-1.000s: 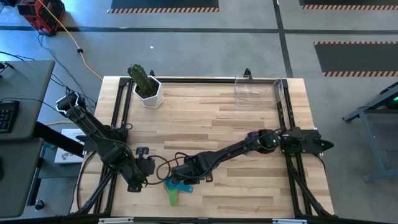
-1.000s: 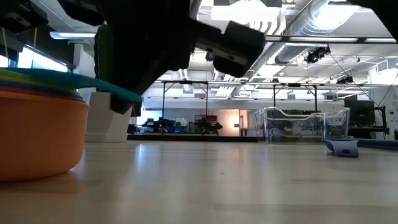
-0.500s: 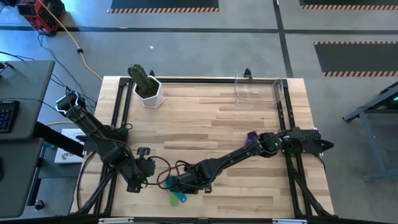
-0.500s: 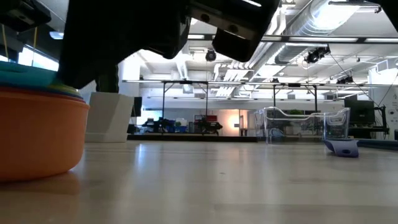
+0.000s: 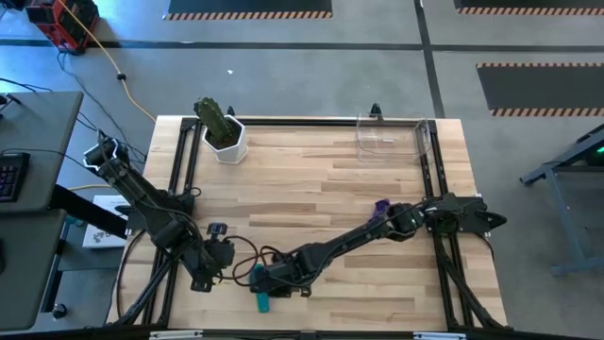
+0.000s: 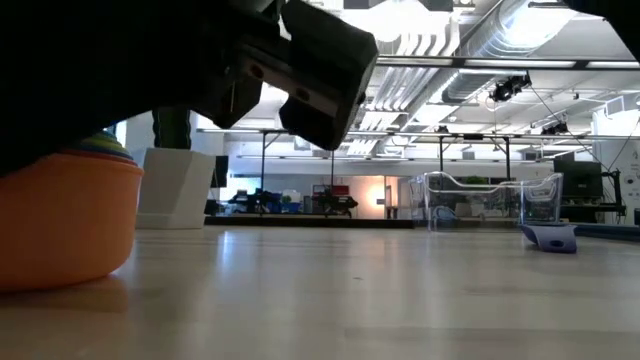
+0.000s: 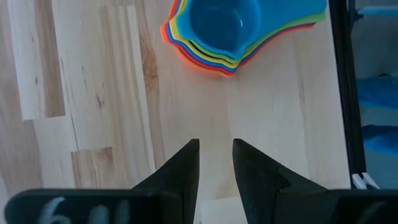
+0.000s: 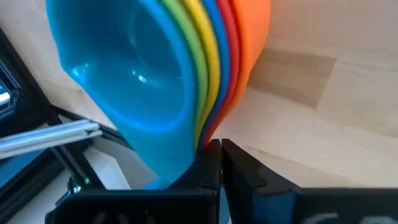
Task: Nest measuring cups in basket
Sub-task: Stack the light blue measuring cup on the green measuring cup, then stack the purple measuring cup on the light blue measuring cup
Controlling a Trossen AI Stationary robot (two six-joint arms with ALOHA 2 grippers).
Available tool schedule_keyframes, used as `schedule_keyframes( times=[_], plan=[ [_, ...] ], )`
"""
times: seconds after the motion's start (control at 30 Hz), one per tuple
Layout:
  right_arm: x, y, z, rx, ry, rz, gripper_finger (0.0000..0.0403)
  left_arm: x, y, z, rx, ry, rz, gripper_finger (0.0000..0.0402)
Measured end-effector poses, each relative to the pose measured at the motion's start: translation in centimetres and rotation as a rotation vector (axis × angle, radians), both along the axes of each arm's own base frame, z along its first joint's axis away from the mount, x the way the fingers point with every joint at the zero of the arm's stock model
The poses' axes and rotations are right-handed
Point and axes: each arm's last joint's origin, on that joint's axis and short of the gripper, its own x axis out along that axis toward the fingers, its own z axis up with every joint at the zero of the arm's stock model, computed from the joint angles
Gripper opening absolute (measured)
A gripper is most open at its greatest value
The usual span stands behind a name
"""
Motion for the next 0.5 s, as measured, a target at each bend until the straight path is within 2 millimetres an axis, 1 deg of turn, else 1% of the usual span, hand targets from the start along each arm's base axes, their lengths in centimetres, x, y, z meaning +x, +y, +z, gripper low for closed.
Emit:
schedule_keyframes(
  times=[0.37,0.5],
  plan=[
    [-0.5,-0.1,-0.2,-0.040,0.039,0.005,0.0004,-0.1,0.1,0.0,0.010,0.010,-0.011,0.0087],
    [-1.2,-0.3,0.0,-0.074,0.096,0.022,0.0004,-0.1,0.1,0.0,0.009,0.008,-0.011,0.0087]
  ],
)
